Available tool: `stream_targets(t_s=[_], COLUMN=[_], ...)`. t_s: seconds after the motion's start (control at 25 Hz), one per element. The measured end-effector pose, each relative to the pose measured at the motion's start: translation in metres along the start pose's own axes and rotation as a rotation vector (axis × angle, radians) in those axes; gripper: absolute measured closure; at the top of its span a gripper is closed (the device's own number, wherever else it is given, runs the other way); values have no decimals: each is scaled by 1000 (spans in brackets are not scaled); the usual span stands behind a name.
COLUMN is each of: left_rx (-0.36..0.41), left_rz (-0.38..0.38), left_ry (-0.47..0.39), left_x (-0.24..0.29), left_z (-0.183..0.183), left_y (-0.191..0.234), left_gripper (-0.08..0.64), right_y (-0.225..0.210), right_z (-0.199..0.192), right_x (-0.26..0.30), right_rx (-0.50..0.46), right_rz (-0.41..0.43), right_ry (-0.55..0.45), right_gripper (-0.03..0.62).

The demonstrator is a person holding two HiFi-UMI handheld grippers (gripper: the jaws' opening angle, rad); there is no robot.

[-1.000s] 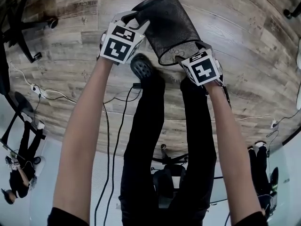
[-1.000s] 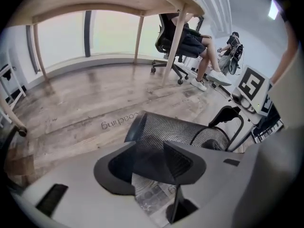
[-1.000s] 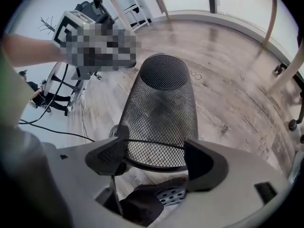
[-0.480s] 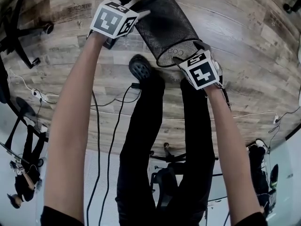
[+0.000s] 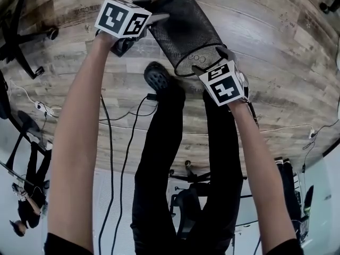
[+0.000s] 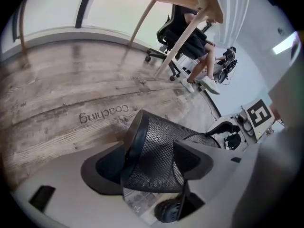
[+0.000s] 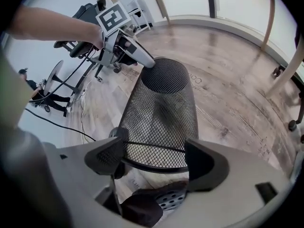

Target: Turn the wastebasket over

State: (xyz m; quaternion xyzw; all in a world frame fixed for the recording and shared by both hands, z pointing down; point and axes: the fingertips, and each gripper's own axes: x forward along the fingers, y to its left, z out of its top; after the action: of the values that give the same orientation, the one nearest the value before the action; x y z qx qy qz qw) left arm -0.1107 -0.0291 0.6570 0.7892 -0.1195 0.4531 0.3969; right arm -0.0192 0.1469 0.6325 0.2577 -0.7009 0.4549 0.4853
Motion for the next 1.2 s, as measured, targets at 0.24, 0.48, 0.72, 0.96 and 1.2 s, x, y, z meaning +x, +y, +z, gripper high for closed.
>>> stream_targets(t_s=[0.24, 0.48, 0.72, 0.96, 1.2], left_rx=[27, 24, 4, 32, 106], left_rz=[37, 82, 102, 125, 121], left_ry=[3, 14, -17, -63, -55], left_x=[-1, -6, -16, -24, -26], left_z=[0, -5, -10, 3, 18], left_y=[0, 1, -7, -34, -66], left_gripper=[241, 242, 266, 319, 339], right_y=[0, 2, 6, 4, -1], right_z=[0, 2, -5, -29, -49], right_x=[0, 1, -2, -7, -10], right_rx=[-3, -27, -65, -46, -16], right_rz=[-7, -1, 1, -4, -3], right_ry=[-21, -58, -115, -126, -90], right_gripper=[212, 210, 209, 209, 207])
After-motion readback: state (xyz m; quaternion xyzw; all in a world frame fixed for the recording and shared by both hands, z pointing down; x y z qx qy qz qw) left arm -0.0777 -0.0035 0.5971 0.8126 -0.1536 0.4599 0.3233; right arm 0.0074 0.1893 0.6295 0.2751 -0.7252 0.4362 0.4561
